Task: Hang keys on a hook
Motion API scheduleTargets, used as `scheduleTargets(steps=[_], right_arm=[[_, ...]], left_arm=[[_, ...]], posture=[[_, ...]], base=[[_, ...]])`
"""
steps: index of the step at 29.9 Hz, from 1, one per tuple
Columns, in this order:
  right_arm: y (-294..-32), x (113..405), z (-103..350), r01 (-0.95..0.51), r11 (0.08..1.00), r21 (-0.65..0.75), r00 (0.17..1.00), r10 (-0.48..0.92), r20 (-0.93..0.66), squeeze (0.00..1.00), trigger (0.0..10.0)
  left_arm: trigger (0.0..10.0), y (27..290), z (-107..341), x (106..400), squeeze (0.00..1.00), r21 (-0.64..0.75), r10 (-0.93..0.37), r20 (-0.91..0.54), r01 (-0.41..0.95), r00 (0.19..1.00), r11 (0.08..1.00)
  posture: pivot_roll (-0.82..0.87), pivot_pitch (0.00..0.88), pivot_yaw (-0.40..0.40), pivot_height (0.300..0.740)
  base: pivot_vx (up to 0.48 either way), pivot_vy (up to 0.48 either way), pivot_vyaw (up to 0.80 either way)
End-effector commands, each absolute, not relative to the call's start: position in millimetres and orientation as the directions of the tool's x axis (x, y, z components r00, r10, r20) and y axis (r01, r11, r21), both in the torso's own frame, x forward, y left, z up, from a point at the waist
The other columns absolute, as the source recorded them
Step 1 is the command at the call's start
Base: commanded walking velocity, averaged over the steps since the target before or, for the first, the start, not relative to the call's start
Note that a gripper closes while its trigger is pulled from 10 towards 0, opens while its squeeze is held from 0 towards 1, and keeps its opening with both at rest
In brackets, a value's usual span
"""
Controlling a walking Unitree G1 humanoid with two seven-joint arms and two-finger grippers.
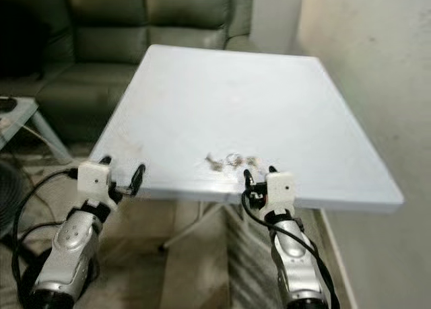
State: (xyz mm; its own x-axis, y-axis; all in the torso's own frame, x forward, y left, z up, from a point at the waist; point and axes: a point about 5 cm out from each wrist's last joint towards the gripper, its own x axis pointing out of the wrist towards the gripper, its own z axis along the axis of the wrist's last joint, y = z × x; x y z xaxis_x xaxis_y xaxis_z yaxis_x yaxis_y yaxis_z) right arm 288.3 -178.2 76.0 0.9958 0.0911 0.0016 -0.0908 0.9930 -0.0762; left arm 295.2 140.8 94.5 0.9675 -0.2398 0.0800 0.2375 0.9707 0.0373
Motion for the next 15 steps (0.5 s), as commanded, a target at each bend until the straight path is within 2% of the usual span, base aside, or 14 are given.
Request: scheduleTargets(steps=[1, 11, 15], right_arm=[[-172.1, 290.4, 79.4, -0.108, 0.992, -0.071, 0.994, 0.11, 0.014, 0.0, 10.0], [-171.3, 292.5, 79.1, -0.144, 0.986, -0.084, 0.989, 0.145, 0.005, 0.0, 10.0], [-170.2, 294.7, 79.9, -0.21, 0.976, -0.058, 0.978, 0.21, 0.0, 0.0, 10.0]], left_arm=[[10.0, 153.7, 97.1, 296.0, 0.0, 0.068, -0.194, 0.081, 0.189, 0.978, 0.98], [10.0, 152.4, 97.4, 295.9, 0.0, 0.062, -0.18, 0.083, 0.176, 0.98, 0.983], [10.0, 151.1, 97.9, 296.4, 0.0, 0.07, -0.182, 0.088, 0.176, 0.979, 0.982]], posture=[[-0.02, 0.0, -0.021, 0.74], [-0.01, 0.0, -0.027, 0.74], [-0.01, 0.0, -0.031, 0.74]], base=[[0.0, 0.0, 0.0], [0.0, 0.0, 0.0], [0.0, 0.0, 0.0]])
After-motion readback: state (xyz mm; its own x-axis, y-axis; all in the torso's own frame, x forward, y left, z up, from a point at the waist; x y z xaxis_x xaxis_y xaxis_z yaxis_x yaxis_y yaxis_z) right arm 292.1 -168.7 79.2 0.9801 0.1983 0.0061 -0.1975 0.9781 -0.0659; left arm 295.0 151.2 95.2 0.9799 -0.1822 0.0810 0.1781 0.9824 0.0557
